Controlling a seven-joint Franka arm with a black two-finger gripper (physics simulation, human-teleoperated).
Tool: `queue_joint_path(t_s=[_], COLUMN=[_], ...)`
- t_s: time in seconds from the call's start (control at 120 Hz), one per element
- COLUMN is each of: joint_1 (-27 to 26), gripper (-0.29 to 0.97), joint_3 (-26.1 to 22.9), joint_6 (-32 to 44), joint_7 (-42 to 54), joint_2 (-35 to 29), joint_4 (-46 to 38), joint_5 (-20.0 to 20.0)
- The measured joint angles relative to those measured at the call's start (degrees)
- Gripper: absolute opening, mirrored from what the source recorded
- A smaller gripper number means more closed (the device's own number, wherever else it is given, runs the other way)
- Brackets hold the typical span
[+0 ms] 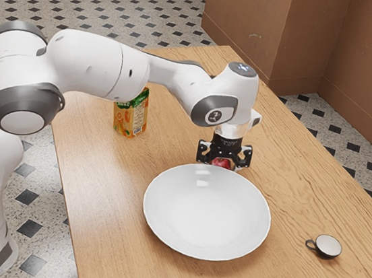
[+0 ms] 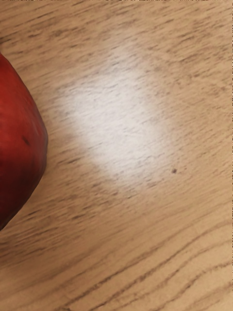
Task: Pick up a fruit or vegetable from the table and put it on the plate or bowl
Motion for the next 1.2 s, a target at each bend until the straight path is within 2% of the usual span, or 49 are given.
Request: queue_joint_path(t_s=[0.333,0.533,0.717,0.967,1.2], joint_1=[0.6,0.6,0.5,0.4,-3.1], gripper=[0.45,0.50,0.39,0.36,0.37], joint_3=[0.3,0.2,1.1,4.4,3.3], joint_6=[-0.6,-0.7,-1.2,-3.1,-7.6], joint_7=[0.0,0.0,-0.1,-0.1,-0.2], joint_2=[-0.1,-0.1,0.1,0.5,0.8], joint_4=[0.2,0.1,0.3,3.6,7.2], joint_5=[0.2,0.3,0.5,1.5,2.7])
